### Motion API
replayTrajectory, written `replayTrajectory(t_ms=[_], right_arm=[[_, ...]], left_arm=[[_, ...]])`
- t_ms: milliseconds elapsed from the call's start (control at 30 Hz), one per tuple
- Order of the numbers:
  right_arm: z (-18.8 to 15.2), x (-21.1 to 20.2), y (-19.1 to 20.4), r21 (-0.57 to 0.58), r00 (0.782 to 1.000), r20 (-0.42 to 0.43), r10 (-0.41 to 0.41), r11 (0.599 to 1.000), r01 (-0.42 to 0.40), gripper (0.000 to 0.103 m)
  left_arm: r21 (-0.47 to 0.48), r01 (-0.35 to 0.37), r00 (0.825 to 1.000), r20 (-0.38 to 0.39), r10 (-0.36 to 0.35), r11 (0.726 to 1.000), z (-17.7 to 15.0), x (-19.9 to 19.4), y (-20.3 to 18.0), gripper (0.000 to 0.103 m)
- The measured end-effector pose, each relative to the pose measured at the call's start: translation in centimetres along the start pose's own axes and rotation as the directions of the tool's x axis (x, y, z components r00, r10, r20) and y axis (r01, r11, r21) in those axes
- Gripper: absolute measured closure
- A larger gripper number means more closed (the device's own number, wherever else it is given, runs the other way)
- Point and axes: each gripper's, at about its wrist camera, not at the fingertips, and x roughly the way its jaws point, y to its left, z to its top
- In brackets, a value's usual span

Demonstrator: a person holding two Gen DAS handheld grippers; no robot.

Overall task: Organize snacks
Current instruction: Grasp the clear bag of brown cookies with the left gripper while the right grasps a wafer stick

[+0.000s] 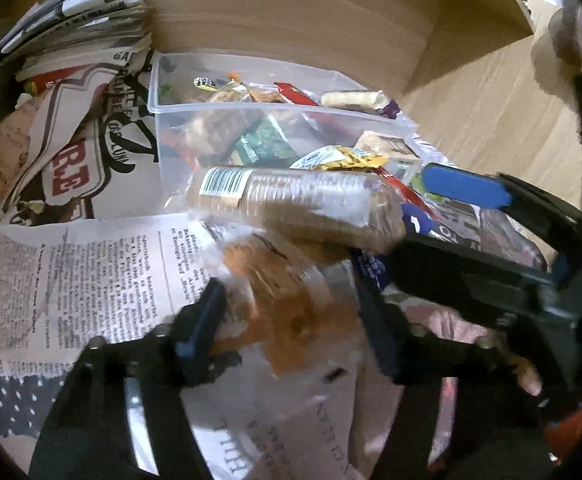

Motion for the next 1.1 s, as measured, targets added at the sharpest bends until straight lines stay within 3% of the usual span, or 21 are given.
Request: replayTrajectory(t_ms=[67, 300, 467, 633, 700, 867, 933, 1000, 1100], right_arm=[[0.2, 0.8, 0.3, 0.0, 1.0, -0.011, 0.021, 1.0, -0.021, 0.019], [0.7, 3.0, 1.2, -0.012, 0.997, -0.065, 0.049, 0.999, -0.05, 0.038], [0.4, 5.0, 1.6, 0.012, 0.991, -0.117, 0.066, 0.998, -0.065, 0.043], [0.6, 6.4, 2.2, 0.029, 0.99, -0.135, 0.045, 0.999, -0.041, 0.043], [0.8, 6.7, 2.5, 0.025, 0.989, -0.144, 0.039, 0.999, -0.035, 0.043], [0.6, 7.7, 3.2, -0.008, 0.985, -0.171, 0.015, 1.0, -0.016, 0.043], [0.4, 8.1, 3.2, -0.02, 0.984, -0.178, -0.004, 1.0, 0.001, 0.048], [0.2, 8.4, 2.9, -0.017, 0.982, -0.189, -0.016, 1.0, 0.012, 0.061], [0.3, 8.2, 2.1, 0.013, 0.984, -0.18, -0.006, 1.0, 0.009, 0.066]], left_arm=[[0.003, 0.012, 1.0, 0.008, -0.012, 1.0, -0.4, -0.7, 0.1, 0.054], [0.005, -0.066, 0.997, 0.046, 0.066, 0.998, -1.7, -3.7, 2.0, 0.054], [-0.012, -0.138, 0.989, 0.056, 0.138, 0.99, -2.2, -5.3, 4.4, 0.054], [-0.093, -0.091, 0.995, 0.037, 0.095, 0.991, -2.2, -5.6, 6.9, 0.054], [-0.101, -0.088, 0.995, 0.036, 0.092, 0.991, -1.9, -5.3, 6.8, 0.053], [-0.112, -0.099, 0.994, 0.036, 0.104, 0.989, -1.7, -4.4, 6.7, 0.039], [-0.121, -0.094, 0.994, 0.036, 0.099, 0.988, -1.3, -4.0, 6.9, 0.037], [-0.123, -0.107, 0.993, 0.035, 0.112, 0.987, -1.0, -3.6, 6.9, 0.034], [-0.116, -0.114, 0.992, 0.036, 0.119, 0.987, -0.7, -2.8, 6.7, 0.033]])
